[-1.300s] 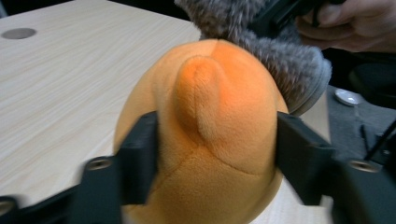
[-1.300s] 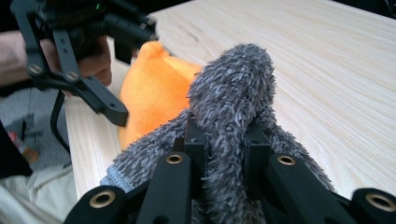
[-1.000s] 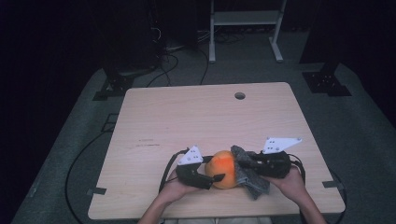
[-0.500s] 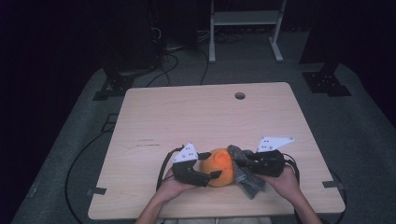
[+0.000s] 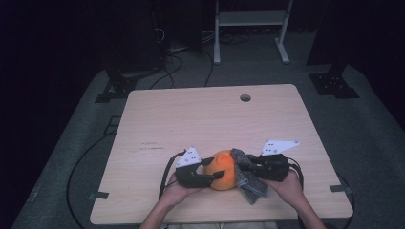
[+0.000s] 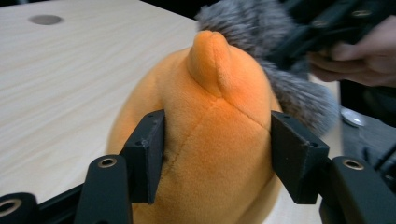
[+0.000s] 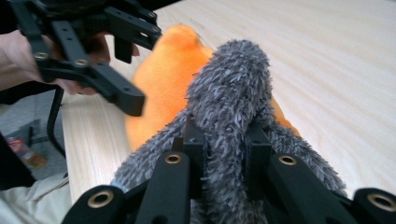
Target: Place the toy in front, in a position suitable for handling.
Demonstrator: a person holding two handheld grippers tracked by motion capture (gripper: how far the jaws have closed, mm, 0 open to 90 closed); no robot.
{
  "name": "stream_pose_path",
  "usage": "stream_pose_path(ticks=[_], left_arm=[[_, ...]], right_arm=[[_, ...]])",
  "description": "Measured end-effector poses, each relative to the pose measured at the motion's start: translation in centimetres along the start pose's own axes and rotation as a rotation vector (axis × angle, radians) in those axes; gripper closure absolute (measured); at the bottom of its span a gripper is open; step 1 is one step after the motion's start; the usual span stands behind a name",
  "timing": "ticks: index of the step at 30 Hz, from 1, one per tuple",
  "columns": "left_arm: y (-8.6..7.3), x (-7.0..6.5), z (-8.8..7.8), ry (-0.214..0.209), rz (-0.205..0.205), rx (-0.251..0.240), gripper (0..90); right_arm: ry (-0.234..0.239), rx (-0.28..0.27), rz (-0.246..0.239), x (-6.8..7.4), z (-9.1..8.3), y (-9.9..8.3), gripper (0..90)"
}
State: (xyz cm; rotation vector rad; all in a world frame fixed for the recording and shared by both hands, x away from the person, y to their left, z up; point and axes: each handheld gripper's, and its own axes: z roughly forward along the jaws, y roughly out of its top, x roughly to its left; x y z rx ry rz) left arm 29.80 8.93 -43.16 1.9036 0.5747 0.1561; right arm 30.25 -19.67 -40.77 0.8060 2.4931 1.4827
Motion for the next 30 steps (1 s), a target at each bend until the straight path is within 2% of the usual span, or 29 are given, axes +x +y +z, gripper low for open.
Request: stream_pose_path(ticks=[2,4,5,6,7,8,9,10,11,13,14,17,19,20,21,22,23,25,27,28,29,30], left_arm=[[0.0,-0.2,0.1,-0.034,0.023,0.000,36.0],[0.2,0.0,-0.1,-0.052,0.013,-0.017,27.9],[0.3,0.1,-0.2,-0.042,0.005,-0.019,24.1],[0.4,0.2,-0.1,-0.019,0.000,-0.001,18.6],[0.4,0.2,-0.1,-0.019,0.000,-0.001,15.2],[0.1,0.8,0.4,-0.025,-0.031,0.039,10.6],[0.1,0.8,0.4,-0.025,-0.031,0.039,10.1],[-0.1,1.0,0.6,-0.038,-0.053,0.038,10.1],[-0.3,1.1,0.6,-0.046,-0.067,0.023,16.6],[-0.4,0.5,0.4,-0.043,0.007,0.021,26.8],[-0.4,0.5,0.4,-0.043,0.007,0.021,31.1],[-0.3,-0.5,0.3,-0.051,0.090,0.049,34.9],[-0.3,-0.6,0.2,-0.063,0.085,0.056,33.6],[-0.3,-0.5,0.1,-0.084,0.085,0.065,33.6],[-0.3,-0.5,0.0,-0.114,0.089,0.080,31.0],[-0.3,-0.5,-0.1,-0.108,0.106,0.085,30.4],[-0.3,-0.5,-0.1,-0.108,0.106,0.085,27.6],[0.0,-0.6,0.4,-0.049,0.093,0.086,18.9],[0.0,-0.8,0.6,-0.036,0.091,0.084,16.2],[-0.2,-1.1,0.8,-0.044,0.112,0.081,20.5],[-0.3,-1.3,0.9,-0.045,0.137,0.074,25.4],[-0.3,-1.3,0.9,-0.045,0.137,0.074,30.4]], right_arm=[[0.000,0.015,0.001,-0.1,-0.1,-0.2,75.6],[0.006,0.027,-0.027,0.1,-0.2,-0.3,75.9],[0.010,0.033,-0.038,0.2,-0.3,-0.3,75.8],[0.019,0.038,-0.043,0.3,-0.4,-0.3,75.8],[0.019,0.038,-0.043,0.3,-0.4,-0.3,75.8],[0.040,0.042,-0.049,0.1,-0.6,-0.3,75.7],[0.040,0.042,-0.049,0.1,-0.6,-0.3,75.7],[0.041,0.043,-0.048,0.2,-0.6,-0.3,75.6],[0.033,0.050,-0.060,0.4,-0.5,-0.1,75.5],[0.044,0.048,-0.067,0.7,-0.5,0.2,75.5],[0.044,0.048,-0.067,0.7,-0.5,0.2,75.5],[0.059,-0.014,-0.064,1.2,-0.8,1.0,75.6],[0.059,-0.005,-0.062,1.1,-0.6,0.8,75.6],[0.059,-0.005,-0.062,1.1,-0.6,0.8,75.6],[0.052,0.017,-0.065,0.8,-0.5,0.4,75.5],[0.048,0.027,-0.065,0.7,-0.5,0.3,75.6],[0.048,0.027,-0.065,0.7,-0.5,0.3,75.6],[0.057,0.047,-0.064,0.6,-0.8,0.0,75.9],[0.065,0.048,-0.069,0.7,-1.0,0.0,75.9],[0.084,0.035,-0.111,1.6,-1.2,0.4,75.6],[0.099,0.026,-0.126,1.9,-1.2,0.6,75.6],[0.099,0.026,-0.126,1.9,-1.2,0.6,75.6]])
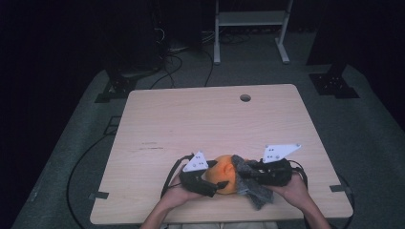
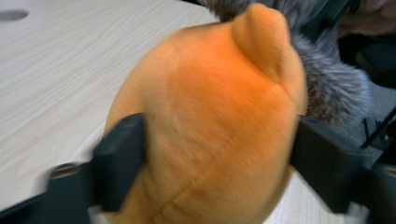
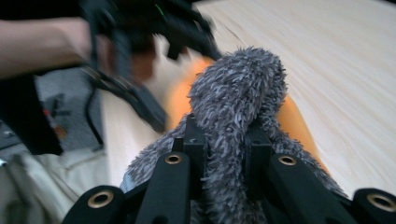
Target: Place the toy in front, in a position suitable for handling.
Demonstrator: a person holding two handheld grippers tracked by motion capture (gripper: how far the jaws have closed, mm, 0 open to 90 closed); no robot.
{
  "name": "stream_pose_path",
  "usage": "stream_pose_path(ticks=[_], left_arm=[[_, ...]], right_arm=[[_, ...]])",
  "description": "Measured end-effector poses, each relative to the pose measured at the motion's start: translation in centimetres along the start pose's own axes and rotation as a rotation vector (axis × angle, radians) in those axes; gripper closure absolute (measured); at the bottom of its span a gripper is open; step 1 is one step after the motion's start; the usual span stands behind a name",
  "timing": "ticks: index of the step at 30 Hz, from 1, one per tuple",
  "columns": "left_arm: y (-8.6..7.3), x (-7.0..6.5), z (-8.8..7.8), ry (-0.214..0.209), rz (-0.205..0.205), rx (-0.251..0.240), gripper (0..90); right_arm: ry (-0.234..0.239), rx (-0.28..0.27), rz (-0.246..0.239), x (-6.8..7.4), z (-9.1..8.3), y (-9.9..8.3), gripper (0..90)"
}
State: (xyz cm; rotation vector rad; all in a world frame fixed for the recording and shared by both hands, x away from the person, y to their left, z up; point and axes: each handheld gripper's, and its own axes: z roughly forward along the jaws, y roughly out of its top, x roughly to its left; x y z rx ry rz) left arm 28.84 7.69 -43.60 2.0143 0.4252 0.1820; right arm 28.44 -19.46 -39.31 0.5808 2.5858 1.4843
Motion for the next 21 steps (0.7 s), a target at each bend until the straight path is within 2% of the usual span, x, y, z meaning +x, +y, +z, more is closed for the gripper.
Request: stream_pose_path(ticks=[1,2,5,6,7,8,9,10,12,14,15,17,18,21], left_arm=[[0.0,-0.2,0.0,-0.002,0.018,0.009,30.4],[0.0,-0.4,-0.2,0.001,0.040,0.024,35.5],[0.0,-0.3,-0.4,-0.002,0.054,0.030,38.2],[-0.1,-0.3,-0.5,-0.008,0.060,0.028,38.4],[-0.1,-0.3,-0.5,-0.008,0.060,0.028,38.3],[0.0,-0.3,-0.5,-0.011,0.065,0.030,37.7],[0.0,-0.3,-0.5,-0.011,0.065,0.030,36.4],[0.0,-0.2,-0.4,-0.014,0.052,0.024,35.4],[-0.1,-0.3,-0.2,-0.022,0.064,0.025,35.2],[0.0,-0.7,-0.1,-0.031,0.102,0.040,35.4],[0.0,-0.7,-0.1,-0.031,0.102,0.040,35.5],[0.1,-1.1,0.0,-0.016,0.135,0.050,35.6],[0.0,-1.2,-0.1,-0.011,0.138,0.051,36.1],[-0.1,-1.0,-0.2,-0.006,0.127,0.044,37.1]], right_arm=[[0.012,-0.021,-0.013,0.3,0.0,0.3,75.6],[-0.004,-0.018,-0.022,0.4,0.2,0.8,75.7],[-0.011,-0.024,0.003,-0.1,0.2,0.7,75.6],[-0.017,-0.026,0.054,-1.2,0.0,0.1,75.3],[-0.017,-0.026,0.054,-1.2,0.0,0.1,75.3],[-0.041,-0.006,0.090,-2.2,-0.3,-0.7,75.4],[-0.041,-0.006,0.090,-2.2,-0.3,-0.7,75.4],[-0.078,0.035,0.101,-2.6,-0.5,-1.4,75.7],[-0.048,0.035,0.114,-2.7,-0.7,-1.6,75.9],[-0.017,0.018,0.081,-2.0,-0.9,-1.2,75.8],[-0.017,0.018,0.081,-2.0,-0.9,-1.2,75.8],[0.029,-0.019,0.041,-1.1,-0.7,-0.1,75.8],[0.018,-0.010,0.028,-1.0,-0.4,0.2,75.8],[0.012,-0.011,0.056,-1.5,-0.3,0.0,76.0]])
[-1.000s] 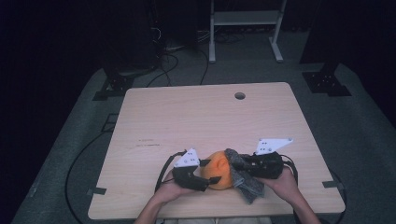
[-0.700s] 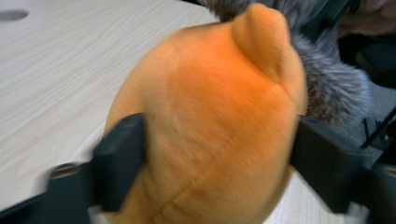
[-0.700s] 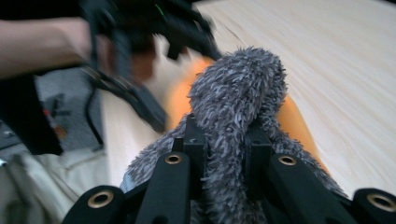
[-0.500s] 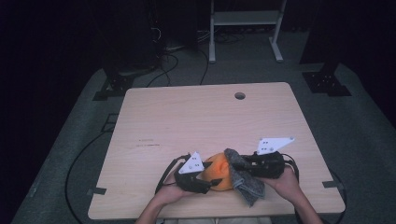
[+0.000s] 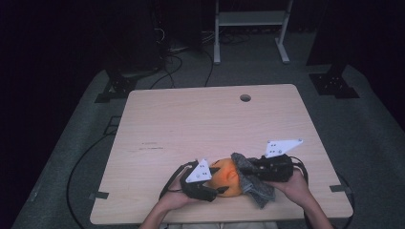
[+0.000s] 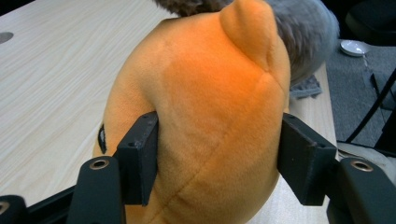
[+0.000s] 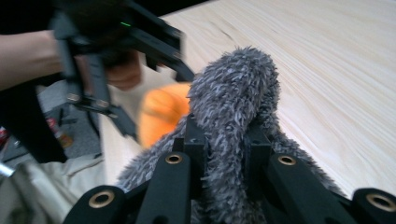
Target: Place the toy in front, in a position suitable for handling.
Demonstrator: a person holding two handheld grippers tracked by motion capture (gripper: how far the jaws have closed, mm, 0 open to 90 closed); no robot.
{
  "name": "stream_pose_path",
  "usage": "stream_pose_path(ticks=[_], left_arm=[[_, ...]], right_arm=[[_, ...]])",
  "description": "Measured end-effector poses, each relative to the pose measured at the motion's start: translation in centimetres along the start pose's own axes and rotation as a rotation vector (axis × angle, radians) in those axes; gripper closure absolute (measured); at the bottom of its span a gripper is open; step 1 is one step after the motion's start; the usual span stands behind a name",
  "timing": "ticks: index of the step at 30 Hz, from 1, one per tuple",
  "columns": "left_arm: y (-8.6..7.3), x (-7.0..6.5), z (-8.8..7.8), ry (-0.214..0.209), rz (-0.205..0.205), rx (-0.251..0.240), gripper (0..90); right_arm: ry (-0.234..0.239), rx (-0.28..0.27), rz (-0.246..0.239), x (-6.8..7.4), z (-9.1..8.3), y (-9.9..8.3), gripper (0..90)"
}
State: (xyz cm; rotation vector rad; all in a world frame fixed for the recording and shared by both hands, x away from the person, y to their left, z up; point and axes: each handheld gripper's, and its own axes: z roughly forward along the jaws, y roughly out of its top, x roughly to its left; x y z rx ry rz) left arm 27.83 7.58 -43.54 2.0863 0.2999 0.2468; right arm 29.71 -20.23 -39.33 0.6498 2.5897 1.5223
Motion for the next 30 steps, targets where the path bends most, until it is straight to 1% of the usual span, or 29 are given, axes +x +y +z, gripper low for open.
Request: stream_pose_path(ticks=[1,2,3,4,5,6,7,8,9,10,11,12,13,14,15,16,17,19,21,22,23,24,25,26,27,28,29,30], left_arm=[[0.0,0.2,-0.1,-0.008,-0.012,-0.003,37.2],[0.0,0.2,-0.1,-0.008,-0.012,-0.003,37.1],[-0.1,0.5,-0.2,-0.009,-0.031,0.001,36.7],[-0.1,0.5,-0.2,-0.009,-0.031,0.001,36.0],[-0.1,0.7,-0.3,-0.005,-0.046,-0.003,35.6],[-0.4,1.0,-0.4,-0.008,-0.067,-0.014,35.6],[-0.4,1.0,-0.4,-0.008,-0.067,-0.014,35.6],[-0.4,1.1,-0.4,-0.005,-0.075,-0.022,35.6],[-0.4,1.2,-0.2,-0.003,-0.089,-0.031,35.6],[-0.4,1.2,-0.2,-0.003,-0.089,-0.031,35.6],[-0.4,1.2,-0.2,0.002,-0.086,-0.028,35.6],[-0.4,1.2,-0.3,0.006,-0.087,-0.027,35.6],[-0.5,1.3,-0.5,0.007,-0.096,-0.028,35.6],[-0.5,1.3,-0.5,0.007,-0.096,-0.028,35.6],[-0.6,1.5,-0.6,0.006,-0.106,-0.031,35.6],[-0.7,1.7,-0.7,0.003,-0.123,-0.040,35.5],[-0.9,2.0,-0.8,-0.001,-0.140,-0.046,35.4],[-0.9,2.0,-0.8,0.000,-0.147,-0.048,35.1],[-0.8,2.2,-0.7,0.016,-0.165,-0.049,35.2],[-0.8,2.2,-0.7,0.016,-0.165,-0.049,35.1],[-0.8,2.2,-0.7,0.029,-0.182,-0.050,35.2],[-0.8,2.2,-0.7,0.029,-0.182,-0.050,35.3],[-0.8,2.3,-0.5,0.038,-0.215,-0.063,35.4],[-0.8,2.3,-0.5,0.038,-0.215,-0.063,35.5],[-0.6,2.1,-0.3,0.041,-0.216,-0.059,35.6],[-0.6,2.1,-0.3,0.041,-0.216,-0.059,35.7],[-0.4,1.6,-0.2,0.046,-0.191,-0.051,35.7],[-0.4,1.6,-0.2,0.046,-0.191,-0.051,35.8]], right_arm=[[-0.019,0.012,0.037,-0.8,-0.1,-0.5,76.1],[-0.019,0.012,0.037,-0.8,-0.1,-0.5,76.1],[-0.066,0.040,0.055,-1.5,-0.2,-1.0,76.2],[-0.070,0.043,0.065,-1.7,-0.3,-1.3,76.2],[-0.076,0.043,0.082,-1.9,-0.4,-1.5,76.2],[-0.083,0.050,0.083,-1.9,-0.5,-1.6,76.2],[-0.078,0.052,0.074,-1.7,-0.7,-1.6,76.1],[-0.078,0.052,0.074,-1.7,-0.7,-1.6,76.1],[-0.028,0.016,0.052,-0.9,-0.8,-1.0,76.1],[-0.028,0.016,0.052,-0.9,-0.8,-1.0,76.1],[-0.027,0.016,0.027,-0.4,-0.4,-0.6,76.0],[-0.032,0.025,0.027,-0.5,-0.2,-0.6,76.1],[-0.030,0.022,0.044,-0.8,-0.1,-0.8,76.1],[-0.033,0.021,0.071,-1.3,-0.1,-1.1,76.1],[-0.033,0.021,0.071,-1.3,-0.1,-1.1,76.1],[-0.053,0.038,0.082,-1.7,0.0,-1.4,76.1],[-0.067,0.058,0.111,-2.4,0.0,-2.2,76.1],[-0.078,0.076,0.113,-2.5,-0.1,-2.4,76.1],[-0.069,0.061,0.113,-2.2,-0.2,-2.3,76.1],[-0.069,0.061,0.113,-2.2,-0.2,-2.3,76.1],[-0.050,0.046,0.078,-1.4,-0.1,-1.7,76.1],[-0.050,0.046,0.078,-1.4,-0.1,-1.7,76.1],[-0.013,0.017,0.044,-0.3,0.2,-0.9,76.0],[-0.013,0.017,0.044,-0.3,0.2,-0.9,76.0],[0.008,-0.009,0.003,0.9,0.5,0.0,75.8],[0.007,-0.017,-0.011,1.2,0.6,0.2,75.8],[0.002,-0.033,-0.034,1.6,0.6,0.6,75.8],[0.003,-0.036,-0.043,1.8,0.6,0.7,75.8]])
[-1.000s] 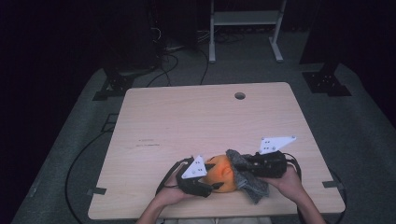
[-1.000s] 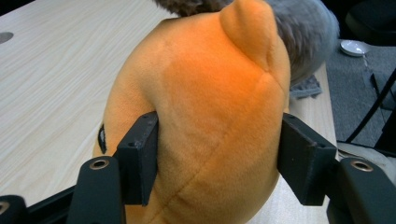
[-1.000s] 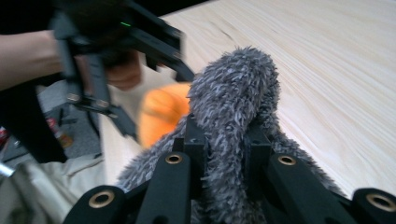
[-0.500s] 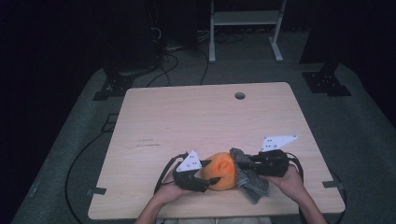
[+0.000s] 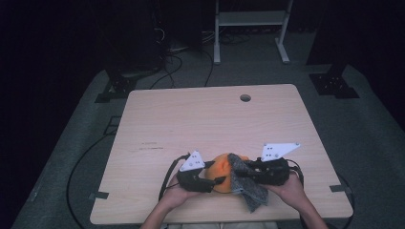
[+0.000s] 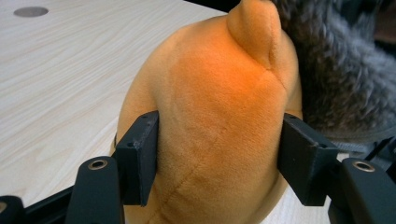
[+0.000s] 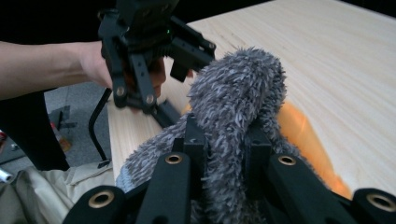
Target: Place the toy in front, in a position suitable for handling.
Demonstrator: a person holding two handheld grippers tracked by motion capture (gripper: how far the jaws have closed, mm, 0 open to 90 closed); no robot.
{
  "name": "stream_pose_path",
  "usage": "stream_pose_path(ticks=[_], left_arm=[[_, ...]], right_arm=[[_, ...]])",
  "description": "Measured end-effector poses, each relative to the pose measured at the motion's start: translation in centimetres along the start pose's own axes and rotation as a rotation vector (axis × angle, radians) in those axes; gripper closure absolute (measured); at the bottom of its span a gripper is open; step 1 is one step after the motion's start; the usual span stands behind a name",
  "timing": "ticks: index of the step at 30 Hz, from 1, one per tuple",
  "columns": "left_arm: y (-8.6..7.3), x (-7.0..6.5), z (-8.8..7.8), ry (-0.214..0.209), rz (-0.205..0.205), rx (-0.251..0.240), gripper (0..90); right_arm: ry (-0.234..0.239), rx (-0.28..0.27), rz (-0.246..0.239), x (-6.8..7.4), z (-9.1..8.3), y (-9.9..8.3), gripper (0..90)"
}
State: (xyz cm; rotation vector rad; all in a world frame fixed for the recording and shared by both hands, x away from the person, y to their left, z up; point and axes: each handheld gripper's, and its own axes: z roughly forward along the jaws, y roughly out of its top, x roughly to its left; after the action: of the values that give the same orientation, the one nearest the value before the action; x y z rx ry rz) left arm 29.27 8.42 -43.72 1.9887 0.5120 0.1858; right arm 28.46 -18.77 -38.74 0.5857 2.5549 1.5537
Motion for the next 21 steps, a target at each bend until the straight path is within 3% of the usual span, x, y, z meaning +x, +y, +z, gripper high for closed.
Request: stream_pose_path(ticks=[1,2,3,4,7,10,14,15,16,21], left_arm=[[0.1,-0.5,0.1,0.006,0.036,0.010,36.1],[0.1,-0.5,0.1,0.006,0.036,0.010,36.3],[0.1,-1.0,0.3,0.004,0.075,0.016,36.6],[0.1,-1.0,0.3,0.004,0.075,0.016,36.8],[0.4,-2.4,0.7,0.020,0.184,0.045,37.3],[0.3,-2.6,0.7,0.018,0.215,0.043,37.5],[0.3,-2.5,0.7,0.015,0.212,0.040,37.6],[0.3,-2.3,0.7,0.008,0.196,0.032,37.6],[0.3,-2.2,0.6,0.005,0.189,0.029,37.6],[0.2,-1.7,0.4,0.003,0.141,0.017,37.5]], right_arm=[[-0.008,-0.001,-0.006,0.1,-0.1,0.1,75.8],[-0.008,-0.001,-0.006,0.1,-0.1,0.1,75.8],[-0.007,-0.015,0.004,0.1,-0.4,0.3,75.8],[-0.006,-0.016,0.002,0.1,-0.5,0.4,75.8],[-0.017,0.003,-0.038,0.8,-0.4,0.9,75.8],[-0.027,0.014,-0.032,0.3,-0.4,0.7,76.0],[-0.047,0.025,0.003,-0.8,-0.6,0.1,76.2],[-0.047,0.029,0.054,-1.8,-0.8,-0.7,76.2],[-0.051,0.030,0.069,-2.1,-0.8,-0.9,76.2],[-0.124,0.094,0.108,-3.5,-1.2,-2.2,76.3]])
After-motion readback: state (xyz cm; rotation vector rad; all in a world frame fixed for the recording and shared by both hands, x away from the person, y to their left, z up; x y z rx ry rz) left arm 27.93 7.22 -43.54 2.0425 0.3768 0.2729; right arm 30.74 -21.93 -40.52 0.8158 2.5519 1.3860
